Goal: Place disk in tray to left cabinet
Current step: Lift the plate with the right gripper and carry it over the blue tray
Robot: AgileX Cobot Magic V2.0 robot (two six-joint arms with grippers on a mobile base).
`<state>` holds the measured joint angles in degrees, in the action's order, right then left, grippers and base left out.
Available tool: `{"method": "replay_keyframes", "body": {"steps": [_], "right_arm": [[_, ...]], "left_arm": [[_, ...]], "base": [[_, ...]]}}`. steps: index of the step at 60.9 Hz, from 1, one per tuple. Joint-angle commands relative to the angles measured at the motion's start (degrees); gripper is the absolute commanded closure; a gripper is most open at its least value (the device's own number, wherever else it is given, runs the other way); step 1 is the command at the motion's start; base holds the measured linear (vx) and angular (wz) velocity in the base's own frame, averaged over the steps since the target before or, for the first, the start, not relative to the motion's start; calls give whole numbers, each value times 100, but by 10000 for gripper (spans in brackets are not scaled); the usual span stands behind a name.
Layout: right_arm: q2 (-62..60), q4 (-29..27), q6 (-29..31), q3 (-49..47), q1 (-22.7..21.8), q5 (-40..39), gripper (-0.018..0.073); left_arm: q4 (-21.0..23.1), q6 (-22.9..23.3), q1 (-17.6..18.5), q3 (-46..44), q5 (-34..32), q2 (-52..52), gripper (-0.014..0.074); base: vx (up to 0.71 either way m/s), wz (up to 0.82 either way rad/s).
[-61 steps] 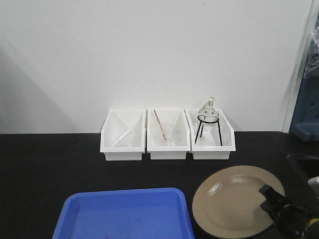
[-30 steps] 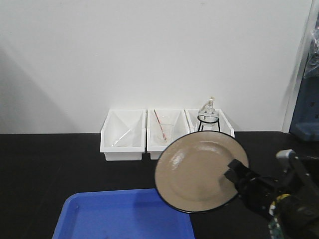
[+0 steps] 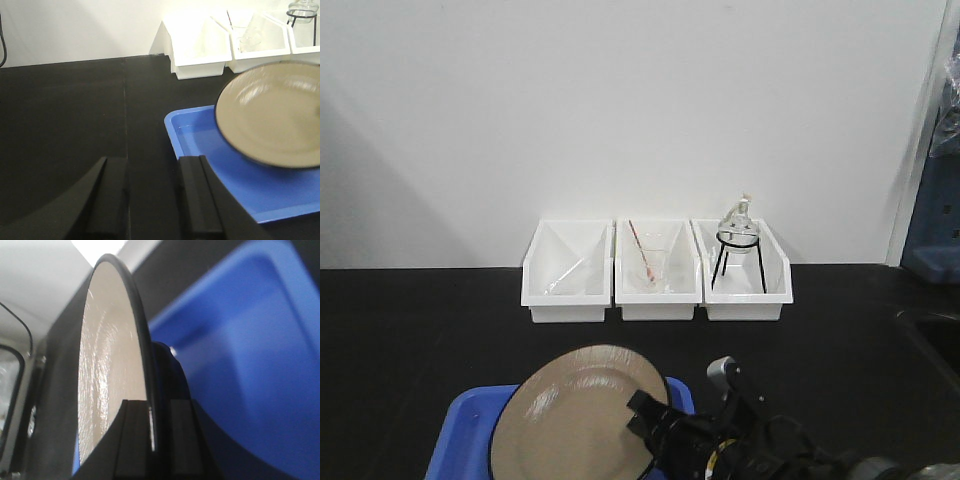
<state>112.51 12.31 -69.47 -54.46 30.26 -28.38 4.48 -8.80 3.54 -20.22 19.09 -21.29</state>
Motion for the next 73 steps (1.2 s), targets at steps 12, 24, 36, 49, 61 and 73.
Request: {"method": "replay_keyframes", "body": {"steps": [12,24,36,49,61,73], "right_arm": [[124,52,-256,-196,177,-679,512],[153,223,-33,-196,177,-230,377],[153,331,73,-196,171,-376,134],[91,209,73,-196,170,-1201,-42],[-161,202,187,-196,166,-1317,-17],[-687,273,1110,-196,-89,-648,1]], "left_arm": [[23,63,18,-154,-491,-57,220],[23,63,18,-154,-491,-57,220],[23,63,18,-154,-491,-57,220],[23,63,18,-154,-491,-57,220],[23,63,18,-154,-491,-57,220],[23,63,18,-154,-491,-57,220]], "base": [[0,0],[0,0],[0,0],[0,0],[0,0],[0,0]]}}
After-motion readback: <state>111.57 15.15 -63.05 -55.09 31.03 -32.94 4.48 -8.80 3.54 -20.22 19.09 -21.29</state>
